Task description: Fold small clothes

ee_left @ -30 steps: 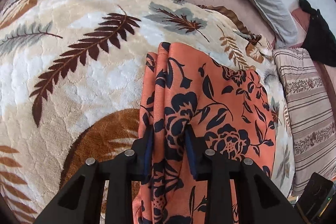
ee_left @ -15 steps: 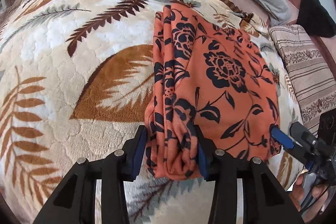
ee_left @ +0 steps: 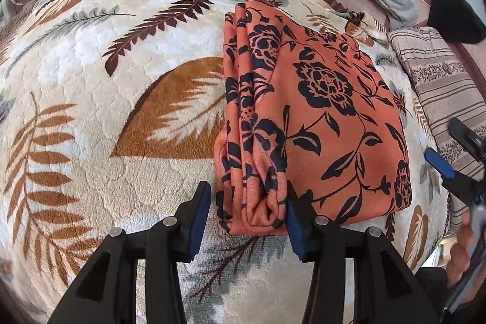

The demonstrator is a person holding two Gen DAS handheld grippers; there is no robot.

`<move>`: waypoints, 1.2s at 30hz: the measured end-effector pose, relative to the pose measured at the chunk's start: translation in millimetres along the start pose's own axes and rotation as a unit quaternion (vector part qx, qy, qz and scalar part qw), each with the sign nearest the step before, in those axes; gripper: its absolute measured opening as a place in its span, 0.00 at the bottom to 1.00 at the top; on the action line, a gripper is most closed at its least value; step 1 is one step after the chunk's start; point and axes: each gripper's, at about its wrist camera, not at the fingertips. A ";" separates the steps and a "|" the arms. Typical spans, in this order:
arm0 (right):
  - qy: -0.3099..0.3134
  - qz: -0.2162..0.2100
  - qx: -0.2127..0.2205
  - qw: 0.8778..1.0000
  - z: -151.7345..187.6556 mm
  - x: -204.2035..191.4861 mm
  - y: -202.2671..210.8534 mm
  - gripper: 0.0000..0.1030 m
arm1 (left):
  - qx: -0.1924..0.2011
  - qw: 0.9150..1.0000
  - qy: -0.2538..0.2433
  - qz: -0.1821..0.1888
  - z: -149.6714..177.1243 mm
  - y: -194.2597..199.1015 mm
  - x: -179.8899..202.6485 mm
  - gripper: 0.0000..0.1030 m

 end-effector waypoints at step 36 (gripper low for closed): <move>0.067 0.039 -0.019 0.997 8.3 -36.6 -8.7 0.82 | 0.057 0.997 -0.019 -0.051 11.1 41.5 12.2 0.72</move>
Point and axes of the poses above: each gripper's, at about its wrist camera, not at the fingertips, and y roughly against the way its jaws point, x to its right, z to its underside, and after that the axes turned 4 degrees about -x, right-handed
